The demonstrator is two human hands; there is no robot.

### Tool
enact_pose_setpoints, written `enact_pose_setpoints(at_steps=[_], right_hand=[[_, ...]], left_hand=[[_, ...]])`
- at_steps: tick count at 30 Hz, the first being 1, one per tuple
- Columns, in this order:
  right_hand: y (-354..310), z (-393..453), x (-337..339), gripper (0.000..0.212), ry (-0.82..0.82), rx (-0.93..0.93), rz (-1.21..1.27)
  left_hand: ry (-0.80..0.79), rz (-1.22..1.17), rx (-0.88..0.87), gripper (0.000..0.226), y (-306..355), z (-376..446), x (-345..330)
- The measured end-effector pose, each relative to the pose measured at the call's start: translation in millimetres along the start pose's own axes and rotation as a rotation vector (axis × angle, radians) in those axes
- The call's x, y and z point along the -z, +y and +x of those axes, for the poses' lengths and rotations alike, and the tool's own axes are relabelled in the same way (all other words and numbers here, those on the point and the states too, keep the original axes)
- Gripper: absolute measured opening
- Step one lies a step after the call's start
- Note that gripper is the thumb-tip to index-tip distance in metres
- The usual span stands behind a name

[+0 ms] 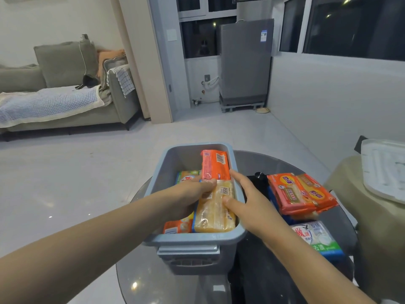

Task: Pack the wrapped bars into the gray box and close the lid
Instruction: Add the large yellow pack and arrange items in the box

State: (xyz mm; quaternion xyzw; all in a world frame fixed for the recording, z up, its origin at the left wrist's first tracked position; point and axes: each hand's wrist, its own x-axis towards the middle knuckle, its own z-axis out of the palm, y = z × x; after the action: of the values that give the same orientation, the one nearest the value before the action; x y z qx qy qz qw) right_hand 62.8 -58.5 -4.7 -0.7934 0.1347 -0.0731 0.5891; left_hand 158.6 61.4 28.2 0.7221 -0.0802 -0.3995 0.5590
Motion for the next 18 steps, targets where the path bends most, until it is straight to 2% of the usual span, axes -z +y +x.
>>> enact_pose_setpoints(at_steps=[5,9,11,15,18], right_hand=[[-2.3,-2.4,2.5,0.063,-0.003,-0.008,0.034],[-2.2,-6.5,5.1,0.059,0.011,0.023,0.073],[-0.2,-8.9,6.9,0.056,0.025,0.040,0.097],[1.6,-16.2,16.2,0.048,0.041,0.074,0.054],[4.3,-20.6,34.8,0.034,0.116,0.094,0.021]], left_hand=[[0.059,0.117,-0.025,0.042,-2.9,-1.3,-2.5],[0.219,0.293,-0.137,0.048,-5.0,-7.5,-5.4],[0.272,0.364,-0.194,0.055,-4.5,-12.5,-7.4],[0.326,0.486,-0.279,0.040,-5.2,-21.3,-19.4],[0.367,0.608,-0.368,0.054,-9.7,-26.8,-31.8]])
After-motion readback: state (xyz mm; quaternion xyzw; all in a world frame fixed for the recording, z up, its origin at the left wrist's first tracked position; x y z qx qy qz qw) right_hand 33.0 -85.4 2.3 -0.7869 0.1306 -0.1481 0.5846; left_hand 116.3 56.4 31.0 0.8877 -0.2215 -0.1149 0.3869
